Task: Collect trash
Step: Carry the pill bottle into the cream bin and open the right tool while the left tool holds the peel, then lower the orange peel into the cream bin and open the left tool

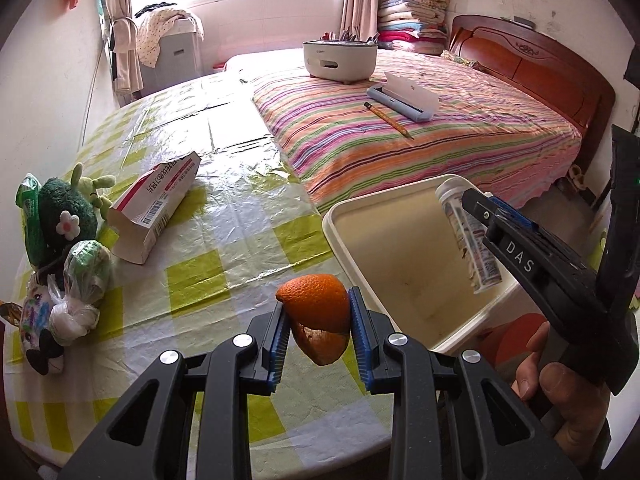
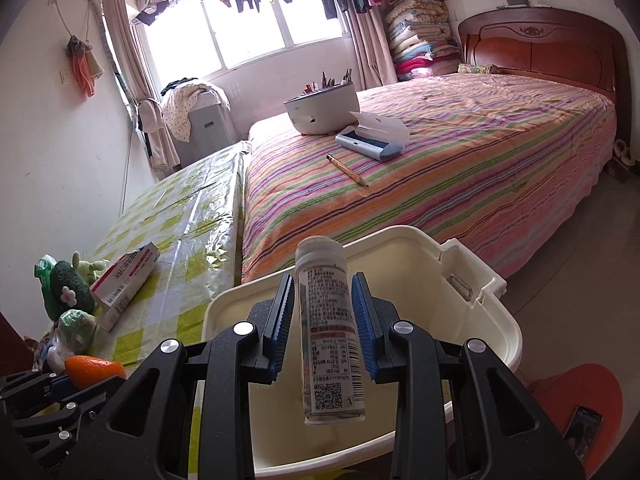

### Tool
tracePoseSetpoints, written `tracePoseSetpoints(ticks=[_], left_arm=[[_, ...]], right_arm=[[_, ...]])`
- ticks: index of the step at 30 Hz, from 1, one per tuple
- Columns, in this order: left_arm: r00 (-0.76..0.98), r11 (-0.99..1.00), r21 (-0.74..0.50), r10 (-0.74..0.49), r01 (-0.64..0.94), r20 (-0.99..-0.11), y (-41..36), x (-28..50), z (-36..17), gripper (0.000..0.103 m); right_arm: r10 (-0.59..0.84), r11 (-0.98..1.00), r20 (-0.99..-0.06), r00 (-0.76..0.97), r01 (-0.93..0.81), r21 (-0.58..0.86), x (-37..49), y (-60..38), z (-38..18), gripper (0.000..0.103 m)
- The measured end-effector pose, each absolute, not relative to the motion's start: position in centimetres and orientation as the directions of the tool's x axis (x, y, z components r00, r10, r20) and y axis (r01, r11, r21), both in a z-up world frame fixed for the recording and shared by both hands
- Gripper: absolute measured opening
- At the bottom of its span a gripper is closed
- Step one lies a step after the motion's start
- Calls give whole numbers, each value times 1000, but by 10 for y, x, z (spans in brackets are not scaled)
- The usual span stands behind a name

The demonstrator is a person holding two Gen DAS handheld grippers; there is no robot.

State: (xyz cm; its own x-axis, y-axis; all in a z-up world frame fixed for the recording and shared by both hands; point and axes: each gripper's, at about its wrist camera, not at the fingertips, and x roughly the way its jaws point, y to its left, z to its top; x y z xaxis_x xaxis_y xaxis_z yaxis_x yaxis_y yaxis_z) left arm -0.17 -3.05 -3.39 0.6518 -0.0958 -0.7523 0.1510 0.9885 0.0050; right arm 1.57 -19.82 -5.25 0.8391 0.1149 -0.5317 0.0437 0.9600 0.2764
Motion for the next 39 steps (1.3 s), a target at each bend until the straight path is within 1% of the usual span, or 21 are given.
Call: tracePoseSetpoints(ticks=[7, 9, 13, 15, 20, 23, 31, 33, 39], left_arm=[[645, 986, 9, -102, 167, -758, -39, 2, -35, 28], [647, 985, 11, -104, 170, -756, -41, 2, -35, 28], [649, 984, 12, -107, 176, -754, -43, 3, -34, 28], [647, 984, 11, -109, 179, -754, -44, 4, -34, 28], [636, 981, 0, -125, 192, -762, -49, 9, -36, 28], [633, 978, -3, -138, 209, -762, -56, 12, -37, 28], [623, 963, -16, -186, 269, -759, -83, 24, -35, 28], [617, 959, -23, -200, 283, -761, -89, 27, -35, 28], [608, 954, -31, -216, 300, -764, -100, 35, -36, 30]], right_arm=[[92, 960, -544, 834, 71, 271, 14, -204, -58, 32], [89, 958, -542, 836, 77, 276, 13, -206, -58, 38], [71, 953, -522, 850, 97, 288, 10, -211, -55, 46], [61, 948, -512, 857, 111, 299, 9, -214, -54, 51], [18, 931, -472, 881, 156, 329, 1, -225, -48, 54], [-12, 913, -446, 895, 191, 360, -3, -237, -45, 59], [-57, 858, -395, 917, 247, 450, -15, -263, -45, 62], [-65, 853, -388, 919, 253, 456, -17, -264, -45, 65], [-71, 845, -378, 923, 257, 468, -20, -267, -46, 67]])
